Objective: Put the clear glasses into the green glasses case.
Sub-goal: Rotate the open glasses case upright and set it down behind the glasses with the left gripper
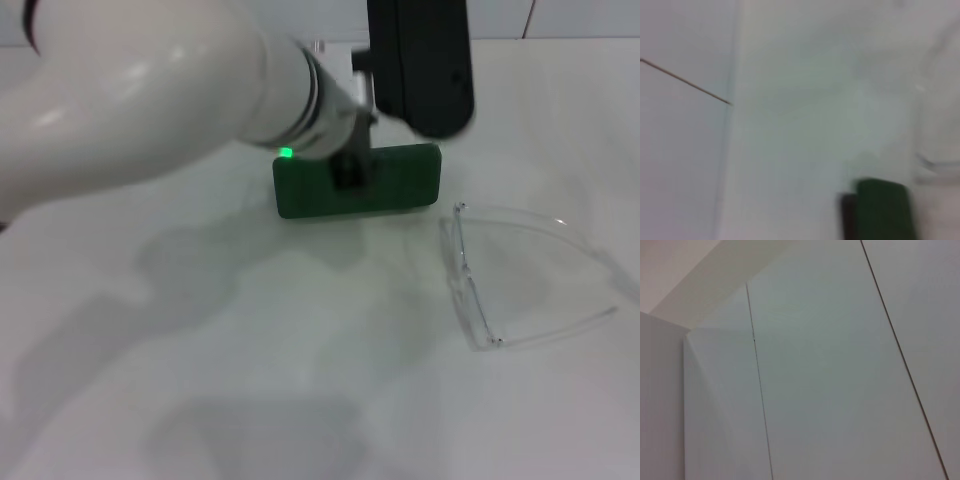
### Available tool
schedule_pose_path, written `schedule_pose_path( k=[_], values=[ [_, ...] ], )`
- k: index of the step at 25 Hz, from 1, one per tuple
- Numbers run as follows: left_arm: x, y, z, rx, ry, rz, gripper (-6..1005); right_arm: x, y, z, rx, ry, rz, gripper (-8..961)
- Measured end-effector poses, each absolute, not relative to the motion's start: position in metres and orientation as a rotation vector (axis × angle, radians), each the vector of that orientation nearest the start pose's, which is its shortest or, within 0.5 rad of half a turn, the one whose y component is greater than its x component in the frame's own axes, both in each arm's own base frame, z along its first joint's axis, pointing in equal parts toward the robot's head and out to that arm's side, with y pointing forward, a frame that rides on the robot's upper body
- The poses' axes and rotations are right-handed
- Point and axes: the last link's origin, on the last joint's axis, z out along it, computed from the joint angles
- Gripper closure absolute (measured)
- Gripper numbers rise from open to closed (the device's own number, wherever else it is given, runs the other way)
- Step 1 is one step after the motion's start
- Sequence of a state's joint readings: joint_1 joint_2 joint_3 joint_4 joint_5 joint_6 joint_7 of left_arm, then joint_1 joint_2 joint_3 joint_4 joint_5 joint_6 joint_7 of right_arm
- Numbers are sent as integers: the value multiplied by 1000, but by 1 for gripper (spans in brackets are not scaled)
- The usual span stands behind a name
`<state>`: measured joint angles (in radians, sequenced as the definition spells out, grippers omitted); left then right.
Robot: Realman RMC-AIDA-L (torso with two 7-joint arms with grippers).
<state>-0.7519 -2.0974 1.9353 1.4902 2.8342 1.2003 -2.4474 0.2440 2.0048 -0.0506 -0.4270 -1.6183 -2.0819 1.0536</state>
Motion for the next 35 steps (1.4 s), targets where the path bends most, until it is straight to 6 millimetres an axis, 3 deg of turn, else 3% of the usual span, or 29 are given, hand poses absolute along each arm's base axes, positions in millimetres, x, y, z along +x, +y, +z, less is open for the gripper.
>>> schedule_pose_path(
  k=[5,11,19,35],
  values=[
    [-57,385,-60,-2455,284,439,581,327,213,116,-1830,308,1395,99],
    [-83,408,-68,-2406,235,399,588,332,205,113,-1814,330,1387,99],
    [-112,413,-77,-2416,181,466,589,331,206,109,-1810,333,1388,99],
    [-117,399,-87,-2490,134,489,591,331,206,109,-1810,332,1384,99]
  ],
)
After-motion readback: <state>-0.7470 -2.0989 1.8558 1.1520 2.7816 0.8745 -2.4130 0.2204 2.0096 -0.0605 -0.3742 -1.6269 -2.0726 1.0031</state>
